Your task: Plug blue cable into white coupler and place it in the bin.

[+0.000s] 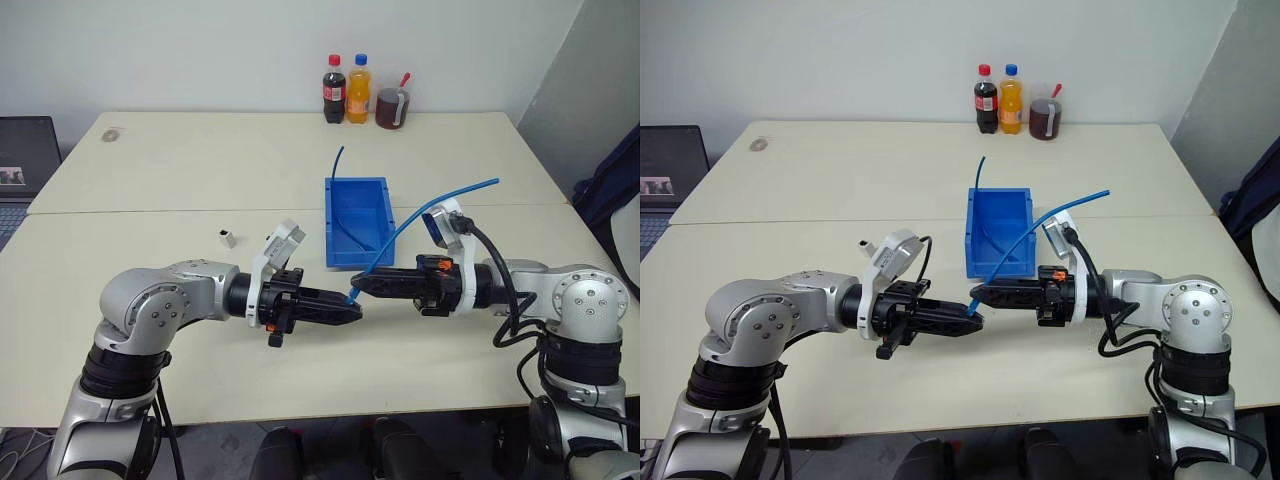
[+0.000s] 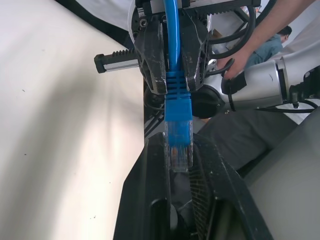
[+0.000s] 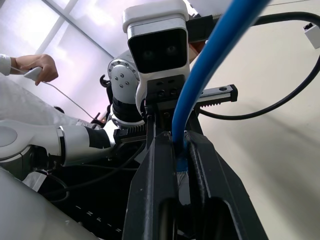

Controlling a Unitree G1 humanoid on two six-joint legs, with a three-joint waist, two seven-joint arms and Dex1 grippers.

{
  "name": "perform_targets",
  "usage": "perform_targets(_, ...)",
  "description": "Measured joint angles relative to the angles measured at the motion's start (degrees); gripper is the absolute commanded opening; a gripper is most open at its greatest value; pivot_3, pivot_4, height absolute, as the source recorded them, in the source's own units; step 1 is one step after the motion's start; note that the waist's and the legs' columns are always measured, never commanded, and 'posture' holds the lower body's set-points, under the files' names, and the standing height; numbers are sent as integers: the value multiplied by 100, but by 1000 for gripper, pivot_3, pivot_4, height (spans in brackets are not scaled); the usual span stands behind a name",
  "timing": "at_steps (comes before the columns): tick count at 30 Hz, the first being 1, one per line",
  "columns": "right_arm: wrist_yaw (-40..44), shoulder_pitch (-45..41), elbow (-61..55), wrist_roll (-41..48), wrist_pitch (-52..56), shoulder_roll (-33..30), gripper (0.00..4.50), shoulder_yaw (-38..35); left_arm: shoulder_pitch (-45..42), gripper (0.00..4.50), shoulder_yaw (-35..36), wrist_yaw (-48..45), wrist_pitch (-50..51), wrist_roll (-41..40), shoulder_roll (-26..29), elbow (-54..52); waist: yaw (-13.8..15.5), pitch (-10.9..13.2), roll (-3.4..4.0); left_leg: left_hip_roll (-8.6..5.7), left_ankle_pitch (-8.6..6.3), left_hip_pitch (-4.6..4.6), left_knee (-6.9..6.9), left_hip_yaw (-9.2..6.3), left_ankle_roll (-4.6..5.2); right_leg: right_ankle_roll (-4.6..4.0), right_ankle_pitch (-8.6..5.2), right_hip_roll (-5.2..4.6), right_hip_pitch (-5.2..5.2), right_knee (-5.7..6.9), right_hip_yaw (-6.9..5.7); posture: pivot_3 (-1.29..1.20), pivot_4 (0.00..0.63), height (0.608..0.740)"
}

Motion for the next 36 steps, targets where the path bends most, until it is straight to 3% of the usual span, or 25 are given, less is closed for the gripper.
perform_targets(9,-301,3,114,71,-278,-40,18,87,42,3201,-35,-430,-623,376,541,-3,-1,2,0,0,0,-3,-2,2,0,0,0,0,-5,-2,2,0,150,740)
perform_targets(15,-356,120,191,-192,-661,-223,18,86,470,4429,-51,-501,-1623,1373,1243,33,2,3,2,1,0,-4,-6,3,0,-1,-1,0,-8,-8,3,0,150,740)
perform_targets(18,-395,248,188,-357,-887,-222,18,85,821,4481,208,34,-2085,1946,1283,189,0,4,2,4,0,-6,-8,6,1,-1,-1,0,-10,-10,5,0,150,740)
perform_targets(23,-499,467,86,-458,-1209,-159,18,92,1754,4481,828,2088,-2567,2967,474,137,9,6,-3,4,-1,-14,-8,9,0,2,1,-9,-9,-25,11,0,150,740)
perform_targets(26,-540,556,63,-582,-1319,-151,18,98,2183,4481,867,2734,-2891,3466,217,245,25,7,-4,3,-1,-15,-9,12,0,1,2,-15,-10,-28,8,0,150,740)
perform_targets(31,-572,555,61,-728,-1443,-122,18,276,2032,4481,1170,3437,-3674,4032,25,1090,73,10,-9,2,0,-14,-6,7,0,1,2,-13,-9,-23,-1,0,150,740)
perform_targets(36,-536,508,91,-897,-1539,-131,18,324,1309,4481,1251,3609,-4528,4373,20,2359,145,9,-9,0,0,-15,-3,12,0,6,5,-13,-8,-26,1,0,150,740)
